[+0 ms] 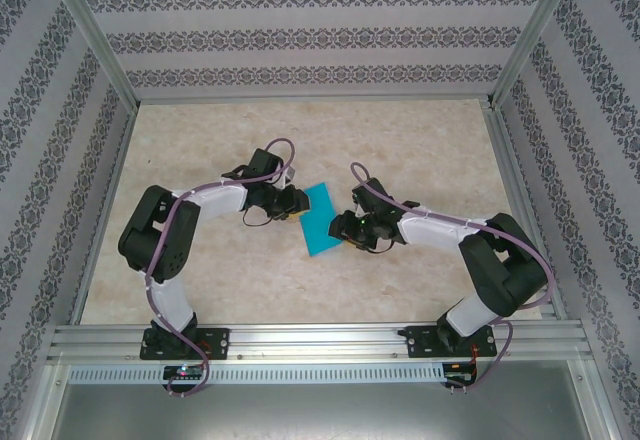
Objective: Fold a paper plane with a square sheet of paper (pick it up from the middle)
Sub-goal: Move the paper to the center of the table, then third fold the triangle at the center of the table.
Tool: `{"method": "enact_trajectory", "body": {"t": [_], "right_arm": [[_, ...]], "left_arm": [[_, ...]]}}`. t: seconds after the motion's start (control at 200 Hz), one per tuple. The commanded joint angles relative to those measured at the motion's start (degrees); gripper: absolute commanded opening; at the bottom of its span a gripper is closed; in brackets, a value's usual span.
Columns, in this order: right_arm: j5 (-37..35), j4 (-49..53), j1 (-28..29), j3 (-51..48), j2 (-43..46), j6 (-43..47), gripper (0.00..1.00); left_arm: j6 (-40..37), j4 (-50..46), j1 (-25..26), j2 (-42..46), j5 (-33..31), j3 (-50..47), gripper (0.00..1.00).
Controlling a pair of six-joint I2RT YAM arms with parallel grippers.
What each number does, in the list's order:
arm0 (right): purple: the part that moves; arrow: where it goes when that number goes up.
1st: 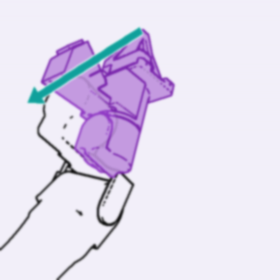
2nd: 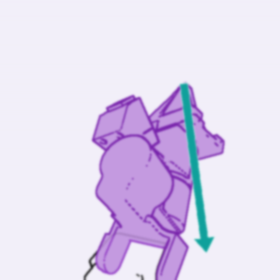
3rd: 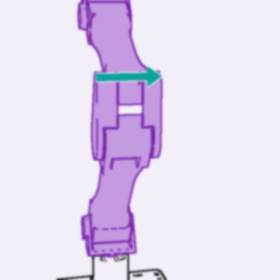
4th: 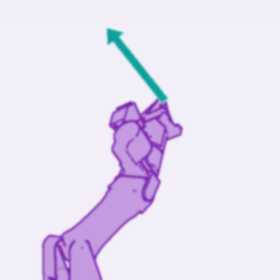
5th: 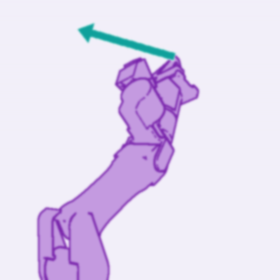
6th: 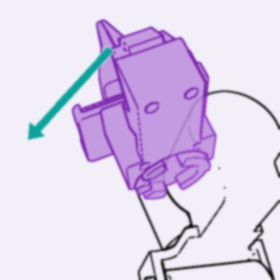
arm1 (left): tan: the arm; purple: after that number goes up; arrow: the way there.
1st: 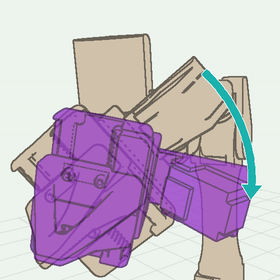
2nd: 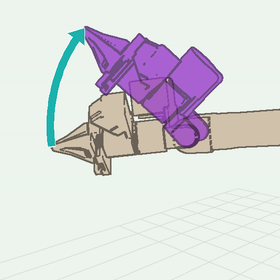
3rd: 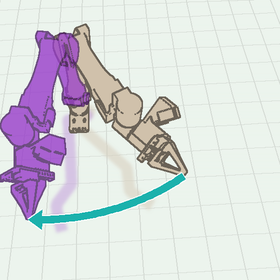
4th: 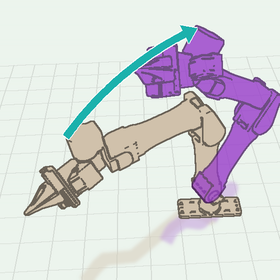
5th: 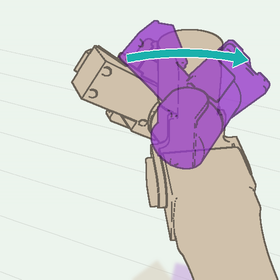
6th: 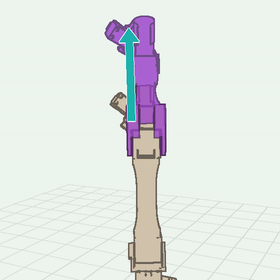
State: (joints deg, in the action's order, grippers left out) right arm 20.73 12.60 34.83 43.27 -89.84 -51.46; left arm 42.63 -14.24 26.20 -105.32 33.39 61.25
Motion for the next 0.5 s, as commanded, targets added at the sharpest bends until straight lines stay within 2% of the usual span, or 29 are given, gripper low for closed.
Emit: {"method": "enact_trajectory", "body": {"t": [0.0, 0.16, 0.3, 0.495], "right_arm": [[1.9, -5.7, -0.1, -1.8, 0.8, -4.6, 0.42], [2.5, -5.7, -0.2, -2.3, 1.4, -6.0, 0.31], [-1.5, -1.4, -0.1, -2.2, 3.3, -6.3, 0.21], [0.0, -1.8, 0.0, -2.0, 3.6, -7.9, 0.14]], "left_arm": [[0.8, 2.6, 0.8, -1.3, 1.6, 1.6, 0.28], [0.6, 2.6, 1.1, -3.0, 2.7, 2.5, 0.28], [-0.9, 0.5, 1.6, -4.2, 2.5, 3.9, 0.26], [-1.2, -0.5, 1.9, -6.3, 1.9, 4.3, 0.24]]}}
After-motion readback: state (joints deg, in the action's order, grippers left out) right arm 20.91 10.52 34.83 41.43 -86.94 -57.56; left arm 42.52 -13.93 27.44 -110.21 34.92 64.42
